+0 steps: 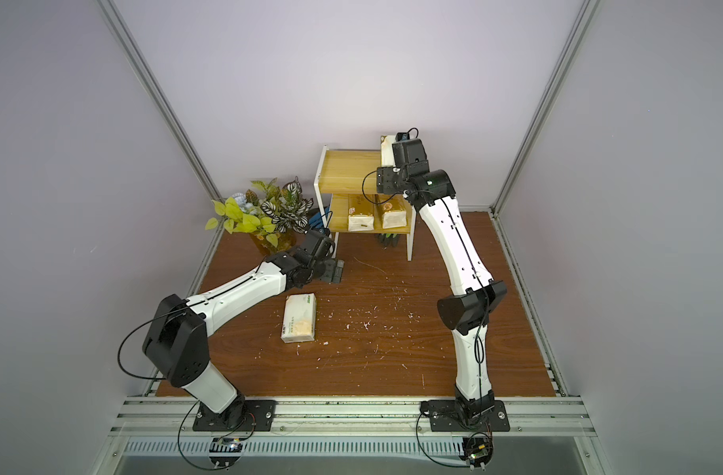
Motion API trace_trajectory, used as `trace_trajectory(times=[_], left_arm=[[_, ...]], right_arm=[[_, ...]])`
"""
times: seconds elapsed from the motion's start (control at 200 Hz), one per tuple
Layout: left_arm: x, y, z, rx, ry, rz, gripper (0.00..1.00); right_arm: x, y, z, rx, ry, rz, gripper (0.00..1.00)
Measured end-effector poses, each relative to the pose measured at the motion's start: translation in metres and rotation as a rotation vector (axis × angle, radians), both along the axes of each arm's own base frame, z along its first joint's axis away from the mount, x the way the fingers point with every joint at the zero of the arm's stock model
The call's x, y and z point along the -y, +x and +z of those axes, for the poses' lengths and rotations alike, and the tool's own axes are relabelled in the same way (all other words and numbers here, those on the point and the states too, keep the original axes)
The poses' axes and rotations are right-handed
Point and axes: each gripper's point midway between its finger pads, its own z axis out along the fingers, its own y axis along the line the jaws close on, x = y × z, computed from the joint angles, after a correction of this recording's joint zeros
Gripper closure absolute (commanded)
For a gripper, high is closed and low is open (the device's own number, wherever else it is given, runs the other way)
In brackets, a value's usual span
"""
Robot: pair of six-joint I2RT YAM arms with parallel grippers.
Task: Place the tissue boxes on the shelf by color
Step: Place a box of tissues on the shelf.
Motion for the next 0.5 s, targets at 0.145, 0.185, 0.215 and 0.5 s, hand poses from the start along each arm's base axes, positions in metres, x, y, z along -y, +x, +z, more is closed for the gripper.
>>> trace_trajectory(times=[0.145, 0.185, 0.215, 0.5], left_arm=[[0.0000, -0.0001, -0.0001, 0.000, 0.000, 0.000, 0.01], [0.0000, -0.0001, 0.0000, -0.001, 0.000, 0.000, 0.01], [-0.0001, -0.0002, -0.0002, -0.001, 0.000, 0.000, 0.01], [-0.0002, -0.0007, -0.0005, -0.004, 0.001, -0.001, 0.01]], right_arm=[[-0.0005, -0.0001, 0.0000, 0.000, 0.002, 0.002, 0.10], [-0.0010, -0.0002, 0.0001, 0.000, 0.003, 0.002, 0.09], [-0.0010, -0.0001, 0.0003, 0.001, 0.003, 0.002, 0.08], [-0.0058, -0.0003, 0.0030, 0.014, 0.000, 0.016, 0.01]])
